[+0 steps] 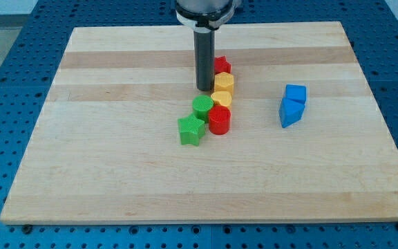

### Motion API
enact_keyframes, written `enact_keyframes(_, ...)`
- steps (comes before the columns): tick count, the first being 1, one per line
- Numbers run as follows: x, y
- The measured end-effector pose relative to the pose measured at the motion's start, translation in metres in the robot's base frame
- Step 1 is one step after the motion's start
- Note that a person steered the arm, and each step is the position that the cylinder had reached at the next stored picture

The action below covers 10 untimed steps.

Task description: Point your arm to the red star

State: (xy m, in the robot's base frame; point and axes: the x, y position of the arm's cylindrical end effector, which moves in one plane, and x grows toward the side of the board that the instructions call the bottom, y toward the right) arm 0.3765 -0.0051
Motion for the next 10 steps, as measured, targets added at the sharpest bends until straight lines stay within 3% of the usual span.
enact_keyframes(3,0.015,0.001)
enact_keyframes(6,0.127,-0.03)
enact_keyframes(7,0.137,-0.03)
enact_keyframes(8,0.132,-0.03)
enact_keyframes(10,0.025,-0.031)
